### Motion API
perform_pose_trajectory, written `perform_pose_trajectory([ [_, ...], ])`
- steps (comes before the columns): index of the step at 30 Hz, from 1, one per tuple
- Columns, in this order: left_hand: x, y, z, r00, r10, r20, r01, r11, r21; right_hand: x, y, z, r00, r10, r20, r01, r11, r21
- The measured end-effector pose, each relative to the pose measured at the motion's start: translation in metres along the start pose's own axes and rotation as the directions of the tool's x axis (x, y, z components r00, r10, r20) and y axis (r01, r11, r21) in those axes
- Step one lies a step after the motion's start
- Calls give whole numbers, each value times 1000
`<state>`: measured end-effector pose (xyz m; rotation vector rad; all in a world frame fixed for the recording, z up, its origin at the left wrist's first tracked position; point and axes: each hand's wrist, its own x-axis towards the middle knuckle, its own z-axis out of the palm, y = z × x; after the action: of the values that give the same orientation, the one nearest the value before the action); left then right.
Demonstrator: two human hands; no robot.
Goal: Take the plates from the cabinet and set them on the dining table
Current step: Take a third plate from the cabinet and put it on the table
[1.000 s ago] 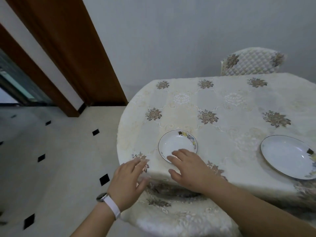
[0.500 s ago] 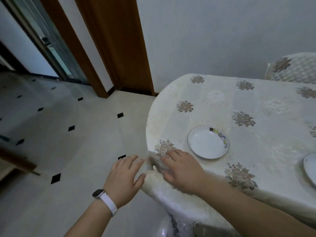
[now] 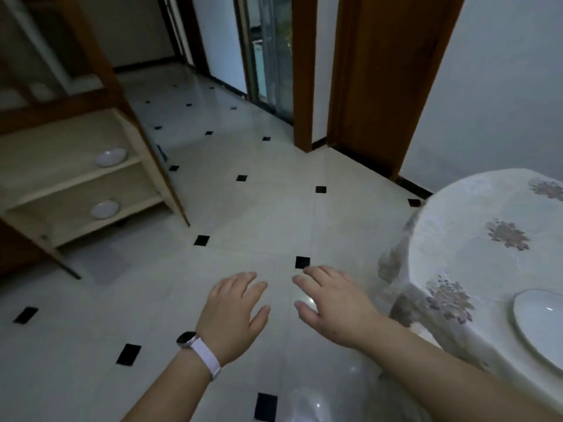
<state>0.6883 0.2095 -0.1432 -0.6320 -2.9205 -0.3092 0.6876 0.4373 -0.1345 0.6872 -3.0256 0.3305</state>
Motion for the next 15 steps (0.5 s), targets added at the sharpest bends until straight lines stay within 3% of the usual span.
perform_pose_trajectory([
  [9,-65,-144,-38,971,-222,-89,223,975,2,115,-122,31,980,-200,14,200,980,-2],
  [15,-85,-197,-48,928,-352,-119,355,935,4,172,-157,46,947,-312,73,313,950,1],
])
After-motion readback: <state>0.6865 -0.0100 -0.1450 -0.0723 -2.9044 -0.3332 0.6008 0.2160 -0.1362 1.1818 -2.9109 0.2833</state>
